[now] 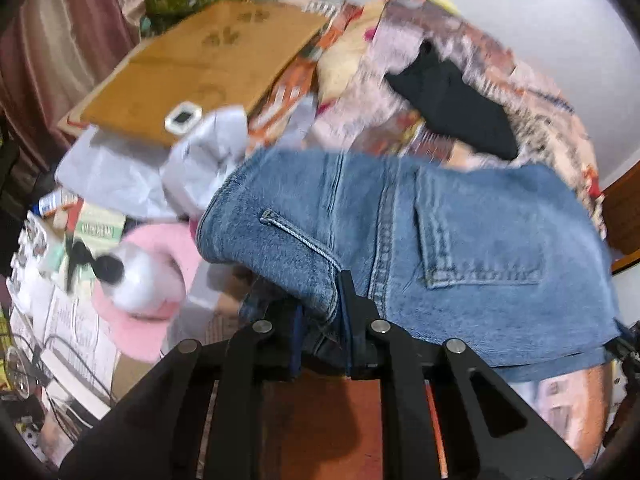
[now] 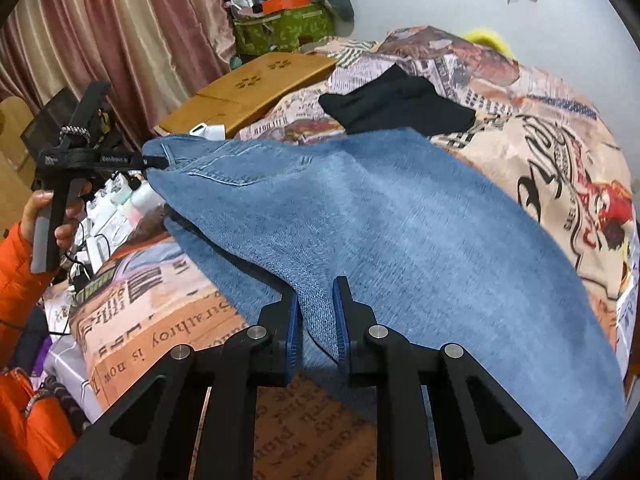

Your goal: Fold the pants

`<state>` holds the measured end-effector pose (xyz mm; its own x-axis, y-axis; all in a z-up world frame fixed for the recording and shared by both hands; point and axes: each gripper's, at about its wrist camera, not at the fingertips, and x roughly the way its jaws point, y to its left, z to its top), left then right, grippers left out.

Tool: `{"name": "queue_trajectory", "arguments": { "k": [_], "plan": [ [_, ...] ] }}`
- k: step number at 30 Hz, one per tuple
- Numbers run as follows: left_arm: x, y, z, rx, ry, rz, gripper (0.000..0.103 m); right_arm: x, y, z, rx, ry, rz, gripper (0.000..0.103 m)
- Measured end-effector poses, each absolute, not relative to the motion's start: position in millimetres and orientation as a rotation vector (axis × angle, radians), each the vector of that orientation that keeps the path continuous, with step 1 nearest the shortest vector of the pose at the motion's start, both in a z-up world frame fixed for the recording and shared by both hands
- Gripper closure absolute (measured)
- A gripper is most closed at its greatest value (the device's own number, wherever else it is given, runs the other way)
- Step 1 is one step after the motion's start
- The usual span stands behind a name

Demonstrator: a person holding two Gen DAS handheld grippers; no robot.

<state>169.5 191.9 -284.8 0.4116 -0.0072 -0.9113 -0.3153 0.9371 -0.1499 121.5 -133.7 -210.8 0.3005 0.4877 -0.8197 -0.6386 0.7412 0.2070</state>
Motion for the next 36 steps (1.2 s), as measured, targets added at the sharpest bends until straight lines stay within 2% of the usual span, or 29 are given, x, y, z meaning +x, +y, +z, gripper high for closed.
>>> {"name": "queue_trajectory", "arguments": {
  "k": [4,6,12,13,14,15,17,22,36],
  "plan": [
    [167,182,-317,-0.292,1.213,0.192,0.084,119,-139,-209,-0.136,1.042,0.753,0.079],
    [165,175,-314,-0.237,1.203,0.194,0.083,118,-144,-207,-0.115,1.051,0.753,0.074],
    [157,167,-287,-0.097,1.192,0.217,0.07,114,-174,-195,-0.063,1.036,0.659,0.057],
    [155,166,-279,-0.089,1.174,0.228,0.061,114,-182,-193,-0.046,1.026,0.637,0.055],
    [154,166,-272,-0.086,1.155,0.232,0.047,114,-192,-190,-0.024,1.016,0.608,0.055],
    [153,166,-264,-0.085,1.127,0.237,0.039,115,-202,-188,-0.004,1.008,0.579,0.054],
    [151,163,-247,-0.076,1.064,0.263,0.016,116,-225,-184,0.039,0.991,0.505,0.054],
    [170,144,-217,-0.022,0.98,0.237,0.009,112,-284,-180,0.148,0.958,0.316,0.054],
    [250,18,-220,0.128,1.012,-0.028,0.009,66,-467,-209,0.416,0.947,-0.21,0.053]
  ]
}}
